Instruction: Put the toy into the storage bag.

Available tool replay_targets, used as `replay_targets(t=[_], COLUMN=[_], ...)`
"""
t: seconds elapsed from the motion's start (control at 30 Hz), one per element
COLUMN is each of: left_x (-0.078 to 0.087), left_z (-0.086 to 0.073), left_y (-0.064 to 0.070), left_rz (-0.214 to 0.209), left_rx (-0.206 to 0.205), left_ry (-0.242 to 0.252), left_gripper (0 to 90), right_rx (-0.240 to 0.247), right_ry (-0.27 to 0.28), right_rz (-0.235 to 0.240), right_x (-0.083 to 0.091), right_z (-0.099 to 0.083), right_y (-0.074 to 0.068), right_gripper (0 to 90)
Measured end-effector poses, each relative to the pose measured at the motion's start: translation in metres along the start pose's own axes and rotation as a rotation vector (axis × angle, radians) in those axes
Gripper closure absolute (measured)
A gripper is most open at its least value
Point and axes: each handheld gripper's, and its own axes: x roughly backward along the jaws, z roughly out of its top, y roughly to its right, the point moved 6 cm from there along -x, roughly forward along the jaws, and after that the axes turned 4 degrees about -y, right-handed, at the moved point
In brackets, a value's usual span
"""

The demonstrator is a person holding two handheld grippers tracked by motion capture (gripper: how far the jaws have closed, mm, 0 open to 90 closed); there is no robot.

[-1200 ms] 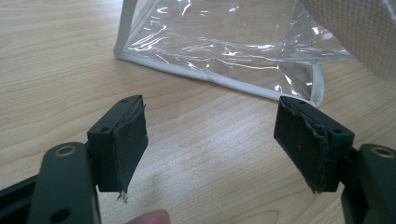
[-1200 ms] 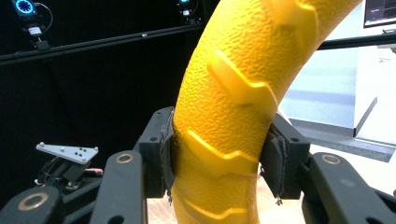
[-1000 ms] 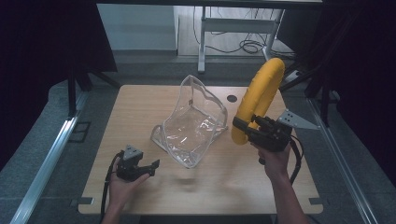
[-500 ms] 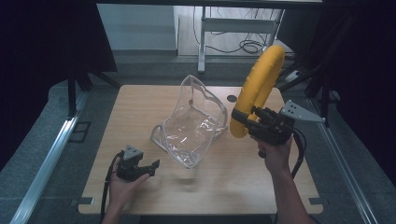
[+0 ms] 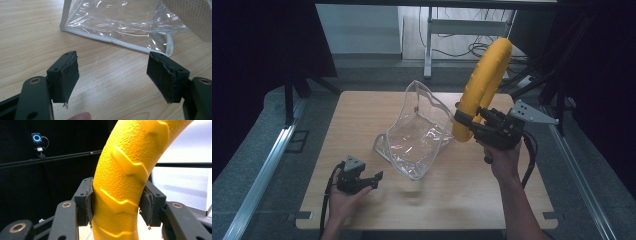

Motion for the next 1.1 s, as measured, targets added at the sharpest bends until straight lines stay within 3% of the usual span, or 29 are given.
replay_targets(t=[1.1], left_x=[0.002], left_z=[0.0], left_y=[-0.002], left_rz=[-0.001], left_rx=[0.005], left_ry=[0.002], left_gripper=[25.6], right_rx=[0.044], right_ry=[-0.014], right_rz=[0.148], right_x=[-0.051], right_z=[0.014], right_y=[-0.04], right_gripper=[50.4])
